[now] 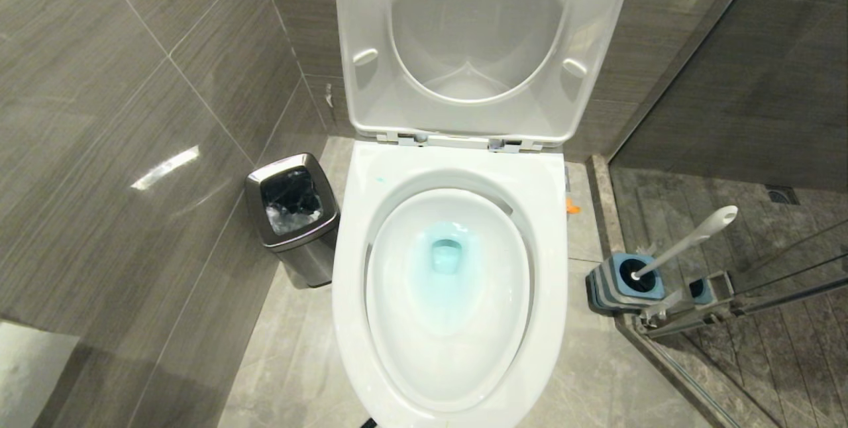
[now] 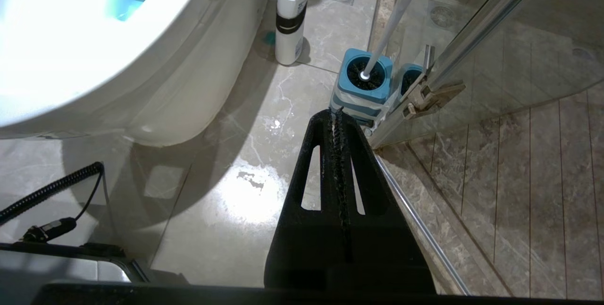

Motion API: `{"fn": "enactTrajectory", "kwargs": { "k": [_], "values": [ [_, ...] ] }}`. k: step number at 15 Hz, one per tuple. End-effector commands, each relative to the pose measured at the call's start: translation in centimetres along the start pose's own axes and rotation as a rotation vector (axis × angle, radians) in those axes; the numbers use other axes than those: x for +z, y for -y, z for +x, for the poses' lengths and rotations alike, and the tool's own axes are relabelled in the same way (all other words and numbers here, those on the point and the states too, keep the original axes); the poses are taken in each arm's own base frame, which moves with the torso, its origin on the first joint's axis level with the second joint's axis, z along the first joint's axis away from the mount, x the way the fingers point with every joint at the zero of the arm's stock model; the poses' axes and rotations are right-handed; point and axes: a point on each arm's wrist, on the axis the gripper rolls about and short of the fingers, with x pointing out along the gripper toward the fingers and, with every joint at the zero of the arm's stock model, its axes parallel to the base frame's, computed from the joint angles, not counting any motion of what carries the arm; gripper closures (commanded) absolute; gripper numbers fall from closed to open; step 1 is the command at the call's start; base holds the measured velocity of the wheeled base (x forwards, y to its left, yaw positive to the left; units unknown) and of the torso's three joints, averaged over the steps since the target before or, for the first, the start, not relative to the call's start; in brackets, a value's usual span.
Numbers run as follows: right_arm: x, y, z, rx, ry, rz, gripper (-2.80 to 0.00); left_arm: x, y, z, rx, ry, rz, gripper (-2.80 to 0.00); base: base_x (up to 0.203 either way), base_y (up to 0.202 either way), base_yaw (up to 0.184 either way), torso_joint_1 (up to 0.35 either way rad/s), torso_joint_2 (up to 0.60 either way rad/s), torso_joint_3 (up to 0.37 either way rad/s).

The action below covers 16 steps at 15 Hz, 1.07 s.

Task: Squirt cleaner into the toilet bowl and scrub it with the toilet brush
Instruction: Flush the toilet

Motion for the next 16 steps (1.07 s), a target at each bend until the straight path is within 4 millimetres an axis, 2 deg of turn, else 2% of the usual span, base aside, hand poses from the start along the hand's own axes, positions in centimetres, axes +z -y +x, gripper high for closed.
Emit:
{"fn": "enactTrajectory", "kwargs": {
  "k": [1,5,7,9,11,13,16],
  "values": [
    [-0.1,0.0,0.0,0.001,-0.007,0.001,0.0,0.1,0.0,0.0,-0.002,0.002,0.014,0.0,0.0,0.0,0.0,0.0,0.0,0.0],
    [-0.1,0.0,0.0,0.001,-0.008,0.045,0.0,0.1,0.0,0.0,-0.01,0.004,0.028,0.0,0.0,0.0,0.0,0.0,0.0,0.0],
    [-0.1,0.0,0.0,0.001,-0.007,0.053,0.0,1.5,0.0,-0.5,-0.02,0.055,0.027,0.0,0.0,0.0,0.0,0.0,0.0,0.0],
    [0.0,0.0,0.0,0.001,-0.007,0.053,0.0,4.8,0.1,-1.9,-0.081,0.141,0.032,0.0,0.0,0.0,0.0,0.0,0.0,0.0],
    [0.0,0.0,0.0,0.001,-0.007,0.053,0.0,8.1,0.3,-2.7,-0.153,0.154,0.037,0.0,0.0,0.0,0.0,0.0,0.0,0.0],
    [0.0,0.0,0.0,0.001,-0.007,0.053,0.0,11.0,0.3,-2.2,-0.208,0.121,0.033,0.0,0.0,0.0,0.0,0.0,0.0,0.0],
    [-0.1,0.0,0.0,0.001,-0.008,0.053,0.0,15.1,0.4,-0.4,-0.276,0.073,0.026,0.0,0.0,0.0,0.0,0.0,0.0,0.0]
  ]
}}
